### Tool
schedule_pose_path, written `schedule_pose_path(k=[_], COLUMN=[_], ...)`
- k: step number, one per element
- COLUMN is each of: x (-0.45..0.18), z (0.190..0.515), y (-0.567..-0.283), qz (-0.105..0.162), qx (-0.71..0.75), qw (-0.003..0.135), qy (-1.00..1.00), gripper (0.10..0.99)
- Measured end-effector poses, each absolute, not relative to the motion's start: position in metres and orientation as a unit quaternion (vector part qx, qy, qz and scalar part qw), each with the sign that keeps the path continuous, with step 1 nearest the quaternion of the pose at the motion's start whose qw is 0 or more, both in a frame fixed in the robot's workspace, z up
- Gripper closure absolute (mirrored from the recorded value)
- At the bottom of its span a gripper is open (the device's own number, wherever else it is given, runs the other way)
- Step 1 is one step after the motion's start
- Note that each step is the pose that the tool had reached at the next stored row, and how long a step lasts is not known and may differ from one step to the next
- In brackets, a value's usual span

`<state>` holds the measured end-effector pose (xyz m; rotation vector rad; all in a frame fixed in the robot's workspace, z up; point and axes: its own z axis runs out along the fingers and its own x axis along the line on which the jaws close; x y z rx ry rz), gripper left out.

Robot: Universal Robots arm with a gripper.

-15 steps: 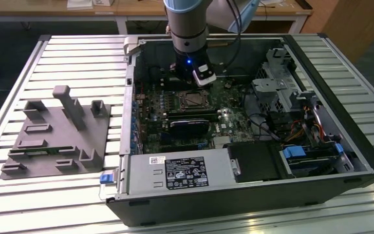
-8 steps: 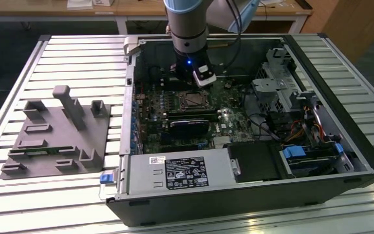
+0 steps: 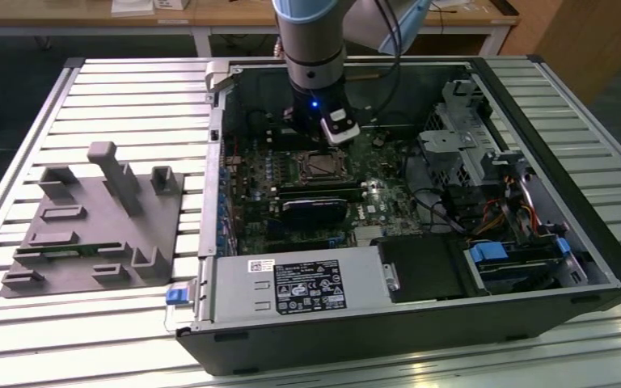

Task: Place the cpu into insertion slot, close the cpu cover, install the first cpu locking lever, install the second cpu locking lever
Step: 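Install the first cpu locking lever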

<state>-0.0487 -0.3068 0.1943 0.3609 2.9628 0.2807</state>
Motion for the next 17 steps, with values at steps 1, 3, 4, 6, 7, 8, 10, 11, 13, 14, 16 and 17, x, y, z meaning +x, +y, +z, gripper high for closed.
schedule_pose_path(k=[1, 3, 4, 6, 7, 8, 10, 11, 13, 14, 16, 17], x=[-0.0486, -0.0482, -0.048, -0.0479, -0.0478, -0.0478, -0.0478, -0.0478, -0.0478, -0.0478, -0.0478, -0.0478], z=[0.1941, 0.1937, 0.1936, 0.1936, 0.1936, 0.1936, 0.194, 0.1952, 0.1985, 0.2001, 0.2022, 0.2025], y=[-0.3069, -0.3068, -0.3069, -0.3069, -0.3069, -0.3069, -0.3069, -0.3069, -0.3068, -0.3068, -0.3069, -0.3068], qz=[0.093, 0.092, 0.092, 0.091, 0.091, 0.091, 0.091, 0.091, 0.091, 0.091, 0.091, 0.091], qx=[0.12, 0.121, 0.121, 0.121, 0.121, 0.121, 0.121, 0.121, 0.121, 0.121, 0.122, 0.122], qw=[0.072, 0.072, 0.072, 0.072, 0.072, 0.072, 0.072, 0.072, 0.072, 0.072, 0.072, 0.072], qy=[0.986, 0.986, 0.986, 0.986, 0.986, 0.986, 0.986, 0.986, 0.986, 0.986, 0.986, 0.986], gripper=[0.98, 0.98, 0.98, 0.98, 0.98, 0.98, 0.98, 0.98, 0.98, 0.98, 0.98, 0.98])
